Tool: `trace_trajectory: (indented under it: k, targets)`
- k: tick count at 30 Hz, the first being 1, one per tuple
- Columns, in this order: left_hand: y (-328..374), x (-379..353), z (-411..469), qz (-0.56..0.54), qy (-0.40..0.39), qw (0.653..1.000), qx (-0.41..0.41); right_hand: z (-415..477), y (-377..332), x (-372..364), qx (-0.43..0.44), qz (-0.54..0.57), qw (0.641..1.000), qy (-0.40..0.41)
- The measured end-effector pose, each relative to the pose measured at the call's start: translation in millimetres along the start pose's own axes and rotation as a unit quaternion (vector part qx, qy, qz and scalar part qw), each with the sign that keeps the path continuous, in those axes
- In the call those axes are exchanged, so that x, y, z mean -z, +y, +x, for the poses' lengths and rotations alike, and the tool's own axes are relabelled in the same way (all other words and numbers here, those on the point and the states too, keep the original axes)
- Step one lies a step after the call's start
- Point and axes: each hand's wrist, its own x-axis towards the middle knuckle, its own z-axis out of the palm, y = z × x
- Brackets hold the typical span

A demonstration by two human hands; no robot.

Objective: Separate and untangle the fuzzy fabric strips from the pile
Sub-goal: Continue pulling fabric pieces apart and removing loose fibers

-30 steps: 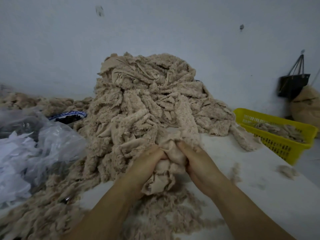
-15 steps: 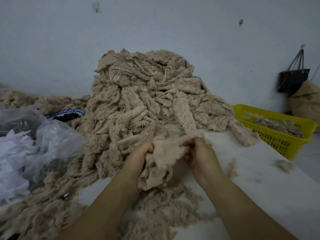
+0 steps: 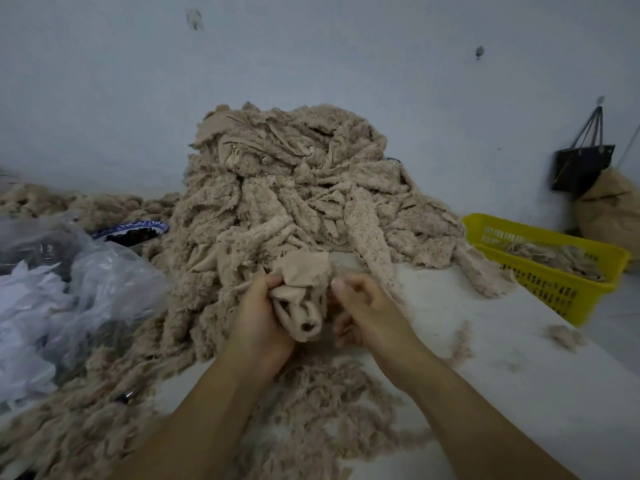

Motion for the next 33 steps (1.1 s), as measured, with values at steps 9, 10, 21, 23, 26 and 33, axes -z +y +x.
trace_trajectory:
  k: [9, 10, 21, 23, 26, 33]
  targets:
    - [-18, -6, -1, 0.163, -0.064, 0.984, -0.035, 6, -7, 7, 0.023, -0.041, 0.996, 0.073]
    - [-18, -5, 0, 0.175, -0.065, 0.981, -0.045, 8, -15, 18, 0.052, 0.112, 0.986, 0.108]
    - [-36, 9, 10, 0.342, 0.028, 0.938, -0.048, 19, 24, 29, -0.021, -0.544, 0.839, 0.015]
    - [-34, 9, 10, 0.348, 0.015, 0.936, -0.048, 17, 21, 27, -0.003, -0.509, 0.860, 0.027]
    - [-30, 6, 2, 0.389, -0.051, 0.918, -0.048, 11, 6, 26, -0.021, -0.137, 0.988, 0.065]
    - [-32, 9, 2, 0.451, -0.097, 0.882, -0.095, 6, 1, 22, -0.032, -0.004, 0.998, 0.051]
